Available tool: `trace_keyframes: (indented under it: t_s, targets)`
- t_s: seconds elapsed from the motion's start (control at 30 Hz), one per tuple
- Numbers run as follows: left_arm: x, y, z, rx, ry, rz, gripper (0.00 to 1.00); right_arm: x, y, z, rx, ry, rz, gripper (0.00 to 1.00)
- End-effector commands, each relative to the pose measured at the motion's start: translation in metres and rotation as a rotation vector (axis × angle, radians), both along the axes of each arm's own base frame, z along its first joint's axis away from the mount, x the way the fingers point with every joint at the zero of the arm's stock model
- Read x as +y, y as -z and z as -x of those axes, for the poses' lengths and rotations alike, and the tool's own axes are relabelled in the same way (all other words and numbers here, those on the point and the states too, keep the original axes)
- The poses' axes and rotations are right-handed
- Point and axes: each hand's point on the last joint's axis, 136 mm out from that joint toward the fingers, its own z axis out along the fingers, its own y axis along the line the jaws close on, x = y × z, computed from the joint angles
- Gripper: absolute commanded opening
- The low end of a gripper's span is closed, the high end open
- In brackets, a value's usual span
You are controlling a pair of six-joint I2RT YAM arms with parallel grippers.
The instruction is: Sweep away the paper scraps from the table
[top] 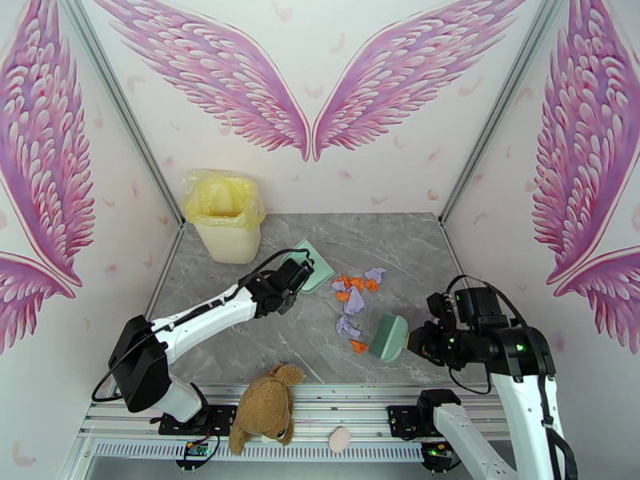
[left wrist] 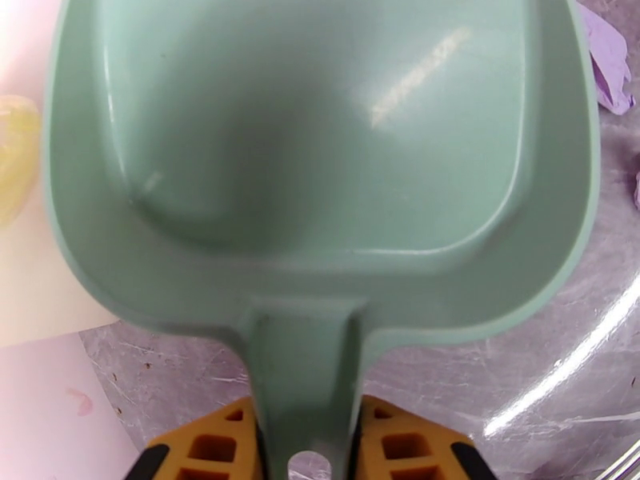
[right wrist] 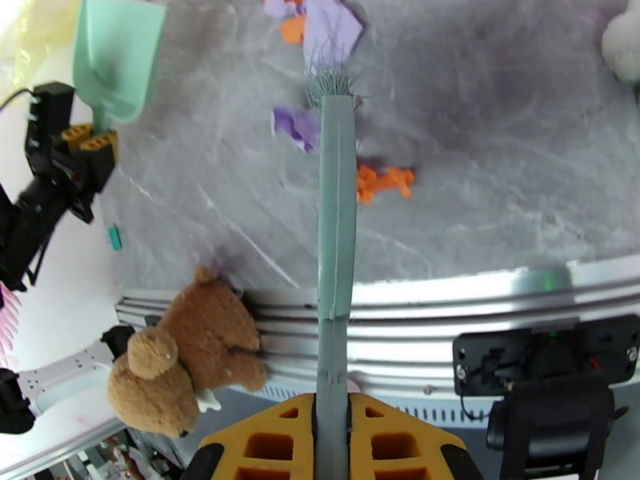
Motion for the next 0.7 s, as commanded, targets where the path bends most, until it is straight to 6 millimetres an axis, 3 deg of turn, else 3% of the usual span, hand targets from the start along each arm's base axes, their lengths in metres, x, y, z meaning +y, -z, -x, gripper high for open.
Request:
trace_keyframes:
  t_s: [0.0, 0.4, 0.67]
  targets:
    - [-0.008, -0.015, -0.008, -0.026, 0.003, 0.041, 0.0, 0.003, 0.018, 0.021, 0.085, -0.03, -0.008, 0.0]
    - [0.003, -0.01, -0.005, -0.015, -0.013, 0.032, 0.0, 0.004, 0.07, -0.005, 0.119, 0.03, -0.03, 0.0]
    - [0.008, -0.007, -0.006, -0.009, -0.023, 0.034, 0.0, 0.005, 0.088, -0.036, 0.097, 0.082, -0.044, 0.0]
